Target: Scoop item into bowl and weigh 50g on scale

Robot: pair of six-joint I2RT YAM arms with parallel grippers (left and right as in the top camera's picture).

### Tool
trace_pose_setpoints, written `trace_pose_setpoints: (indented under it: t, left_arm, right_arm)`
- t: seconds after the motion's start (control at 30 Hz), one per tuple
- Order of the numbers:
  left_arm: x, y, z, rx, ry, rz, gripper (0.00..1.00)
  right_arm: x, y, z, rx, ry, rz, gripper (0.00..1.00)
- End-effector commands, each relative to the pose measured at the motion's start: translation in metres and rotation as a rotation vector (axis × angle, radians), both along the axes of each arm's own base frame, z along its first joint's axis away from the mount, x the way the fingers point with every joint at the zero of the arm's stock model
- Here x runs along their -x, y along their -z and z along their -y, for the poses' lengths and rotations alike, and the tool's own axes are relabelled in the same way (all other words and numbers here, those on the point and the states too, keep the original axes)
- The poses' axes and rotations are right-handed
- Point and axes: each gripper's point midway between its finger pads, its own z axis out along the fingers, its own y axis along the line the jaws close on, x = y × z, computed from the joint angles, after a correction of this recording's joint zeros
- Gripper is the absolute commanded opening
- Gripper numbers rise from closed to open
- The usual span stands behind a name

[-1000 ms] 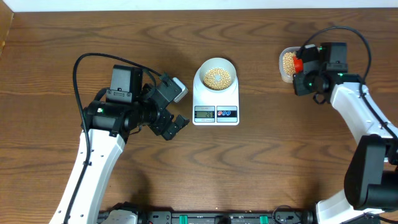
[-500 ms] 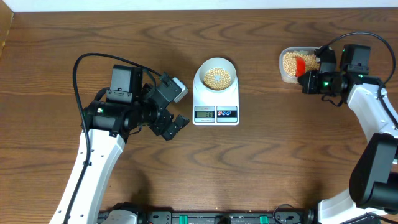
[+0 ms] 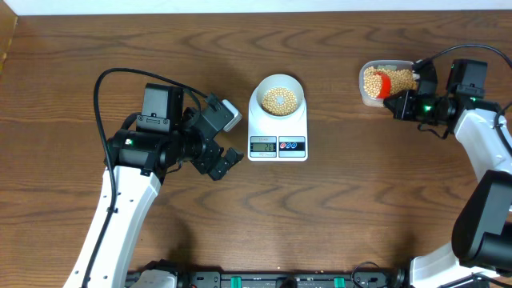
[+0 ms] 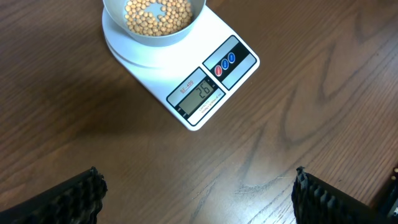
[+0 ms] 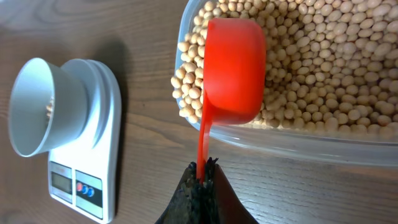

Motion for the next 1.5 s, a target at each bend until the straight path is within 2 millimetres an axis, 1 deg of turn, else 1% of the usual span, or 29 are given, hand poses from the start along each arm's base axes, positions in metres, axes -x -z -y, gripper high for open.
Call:
trace_pose_setpoints:
  t: [0.0, 0.23, 0.27, 0.3, 0.37, 0.47, 0.57, 0.63, 0.77, 0.9, 1.03, 1.27, 1.33, 1.43, 1.47]
  left_arm:
    - [-0.006, -0.016, -0.001, 0.004, 0.0, 0.05, 0.98]
    - [-0.006, -0.016, -0.001, 0.004, 0.0, 0.05, 0.98]
    - [-0.006, -0.016, -0.001, 0.004, 0.0, 0.05, 0.98]
    - [-0.006, -0.016, -0.001, 0.004, 0.0, 0.05, 0.98]
    - [-0.006, -0.016, -0.001, 0.004, 0.0, 0.05, 0.98]
    - [-0.006, -0.016, -0.001, 0.004, 0.0, 0.05, 0.98]
    - [-0.006, -0.016, -0.001, 0.004, 0.0, 0.05, 0.98]
    - [-0.006, -0.016, -0.001, 0.004, 0.0, 0.05, 0.98]
    - [-0.006, -0.016, -0.001, 0.004, 0.0, 0.05, 0.98]
    - [-0.006, -0.016, -0.001, 0.004, 0.0, 0.05, 0.98]
    - [-0.006, -0.016, -0.001, 0.004, 0.0, 0.05, 0.98]
    - [-0.006, -0.016, -0.001, 0.004, 0.0, 0.05, 0.98]
    - [-0.006, -0.016, -0.001, 0.004, 0.0, 0.05, 0.98]
    - [-0.006, -0.016, -0.001, 0.004, 0.0, 0.05, 0.98]
    - [-0.006, -0.016, -0.001, 0.004, 0.0, 0.05, 0.98]
  right_arm:
    - [0.007, -0.001, -0.006, -0.1, -0.006, -0.025, 0.01]
    - [0.006, -0.001, 0.013, -0.104, 0.039, -0.02, 0.01]
    - [0.006, 0.0, 0.017, -0.091, 0.052, -0.024, 0.01]
    - [0.006, 0.005, 0.027, -0.051, 0.082, -0.037, 0.01]
    - [0.007, 0.009, 0.036, -0.041, 0.142, -0.07, 0.01]
    - [0.007, 0.009, 0.041, -0.044, 0.157, -0.071, 0.01]
    - [0.008, 0.009, 0.051, -0.068, 0.211, -0.088, 0.01]
    - [0.008, 0.007, 0.055, -0.083, 0.219, -0.083, 0.01]
    - [0.009, 0.001, 0.06, -0.158, 0.245, -0.083, 0.01]
    - [0.009, -0.002, 0.064, -0.173, 0.249, -0.07, 0.01]
    - [0.005, -0.01, 0.063, -0.213, 0.23, -0.034, 0.01]
    - [0.005, -0.012, 0.065, -0.251, 0.263, -0.047, 0.01]
    - [0.004, -0.015, 0.063, -0.267, 0.25, -0.037, 0.01]
    - [0.001, -0.017, 0.064, -0.264, 0.248, -0.019, 0.01]
    - [0.0, -0.021, 0.064, -0.28, 0.239, -0.004, 0.01]
